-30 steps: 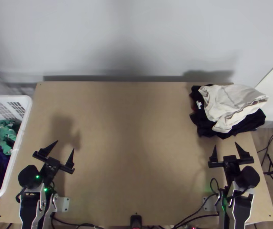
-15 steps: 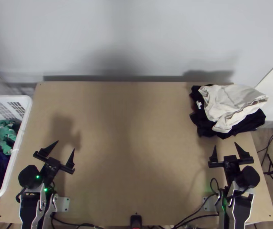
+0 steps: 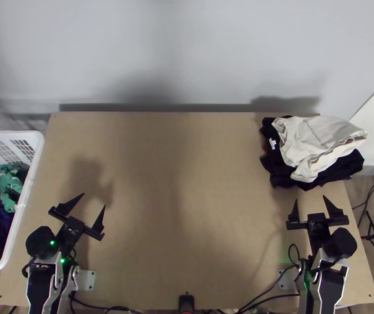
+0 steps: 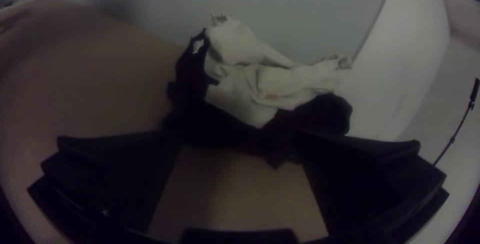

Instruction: Fold the t-shirt

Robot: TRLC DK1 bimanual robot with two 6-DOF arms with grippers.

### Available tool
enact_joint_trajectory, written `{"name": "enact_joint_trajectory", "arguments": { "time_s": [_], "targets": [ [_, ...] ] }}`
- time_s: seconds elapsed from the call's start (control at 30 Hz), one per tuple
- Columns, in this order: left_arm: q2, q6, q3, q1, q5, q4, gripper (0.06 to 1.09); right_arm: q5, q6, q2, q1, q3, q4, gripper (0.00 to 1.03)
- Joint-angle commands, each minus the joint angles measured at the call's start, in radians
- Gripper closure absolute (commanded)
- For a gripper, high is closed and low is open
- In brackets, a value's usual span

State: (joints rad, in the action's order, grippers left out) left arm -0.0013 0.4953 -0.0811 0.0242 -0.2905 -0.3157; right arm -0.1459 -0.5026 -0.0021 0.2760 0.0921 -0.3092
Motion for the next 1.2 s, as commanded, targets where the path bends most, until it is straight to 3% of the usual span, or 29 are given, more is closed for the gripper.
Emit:
{"name": "enact_joint_trajectory", "arguments": {
  "time_s": [0.0, 0.13, 0.33, 0.5, 0.67, 0.87, 1.03, 1.17],
  "targets": [
    [0.000, 0.031, 0.000, 0.011, 0.045, 0.000, 0.11, 0.000, -0.027, -0.001, -0.057, 0.001, 0.012, 0.04],
    [0.000, -0.020, -0.013, 0.013, 0.134, 0.089, 0.11, 0.039, -0.033, -0.001, -0.061, 0.015, 0.065, 0.04],
    [0.069, -0.023, -0.121, 0.011, 0.192, 0.086, 0.12, 0.075, -0.027, 0.059, -0.067, 0.113, 0.071, 0.04],
    [0.323, -0.047, -0.341, 0.086, 0.251, 0.070, 0.10, 0.112, 0.058, 0.317, -0.070, 0.321, 0.093, 0.04],
    [0.506, -0.067, -0.566, 0.287, 0.251, -0.045, 0.10, 0.175, 0.191, 0.544, -0.124, 0.635, -0.076, 0.04],
    [0.751, -0.057, -0.714, 0.551, 0.228, -0.143, 0.11, 0.371, 0.372, 0.715, -0.293, 0.885, -0.266, 0.04],
    [1.052, -0.040, -0.916, 0.829, 0.129, -0.250, 0.11, 0.404, 0.518, 0.849, -0.377, 1.134, -0.449, 0.04],
    [1.291, 0.000, -1.076, 0.958, 0.128, -0.330, 0.11, 0.417, 0.544, 0.919, -0.374, 1.262, -0.522, 0.04]
  ]
}}
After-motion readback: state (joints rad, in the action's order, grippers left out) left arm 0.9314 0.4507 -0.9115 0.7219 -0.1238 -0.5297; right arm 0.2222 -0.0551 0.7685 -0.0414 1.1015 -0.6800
